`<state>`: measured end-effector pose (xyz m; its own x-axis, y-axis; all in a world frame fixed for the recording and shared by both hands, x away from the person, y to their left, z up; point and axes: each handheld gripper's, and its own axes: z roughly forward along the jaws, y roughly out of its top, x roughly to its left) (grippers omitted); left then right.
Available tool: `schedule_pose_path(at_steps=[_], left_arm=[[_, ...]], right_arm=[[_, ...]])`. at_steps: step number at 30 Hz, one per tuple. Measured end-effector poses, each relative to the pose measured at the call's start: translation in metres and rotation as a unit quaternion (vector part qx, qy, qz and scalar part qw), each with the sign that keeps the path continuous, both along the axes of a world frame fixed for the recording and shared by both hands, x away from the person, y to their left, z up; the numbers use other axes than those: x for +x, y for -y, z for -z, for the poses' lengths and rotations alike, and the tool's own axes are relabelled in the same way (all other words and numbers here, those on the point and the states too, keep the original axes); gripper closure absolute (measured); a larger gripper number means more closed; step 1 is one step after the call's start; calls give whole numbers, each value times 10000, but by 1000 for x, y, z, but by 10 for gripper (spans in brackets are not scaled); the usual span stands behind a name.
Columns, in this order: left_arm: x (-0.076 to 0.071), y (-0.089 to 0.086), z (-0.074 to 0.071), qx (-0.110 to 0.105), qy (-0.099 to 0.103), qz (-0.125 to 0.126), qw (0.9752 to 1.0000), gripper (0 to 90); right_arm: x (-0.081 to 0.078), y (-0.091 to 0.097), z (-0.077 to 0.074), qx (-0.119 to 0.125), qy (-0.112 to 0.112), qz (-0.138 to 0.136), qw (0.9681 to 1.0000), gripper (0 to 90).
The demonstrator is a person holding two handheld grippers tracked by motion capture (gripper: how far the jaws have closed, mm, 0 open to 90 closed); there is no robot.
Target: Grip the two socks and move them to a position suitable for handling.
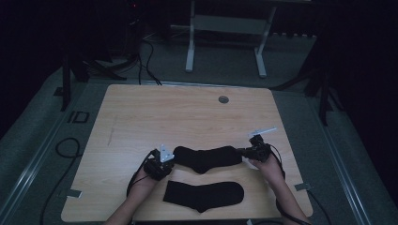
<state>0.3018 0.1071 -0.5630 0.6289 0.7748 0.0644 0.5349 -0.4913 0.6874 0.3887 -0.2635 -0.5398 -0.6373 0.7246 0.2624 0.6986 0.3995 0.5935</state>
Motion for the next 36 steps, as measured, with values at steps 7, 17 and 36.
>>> schedule_pose_path(at_steps=[7,17,36], left_arm=[[-1,-18,-5,-107,-83,-306,9994,585],[6,-17,-20,-696,-154,-147,9973,465],[43,12,-2,-381,-462,12,9982,602]], right_arm=[[1,3,-1,-19,85,140,9999,738],[5,4,-6,9,38,129,9999,535],[8,-13,7,-615,284,-130,9976,838]])
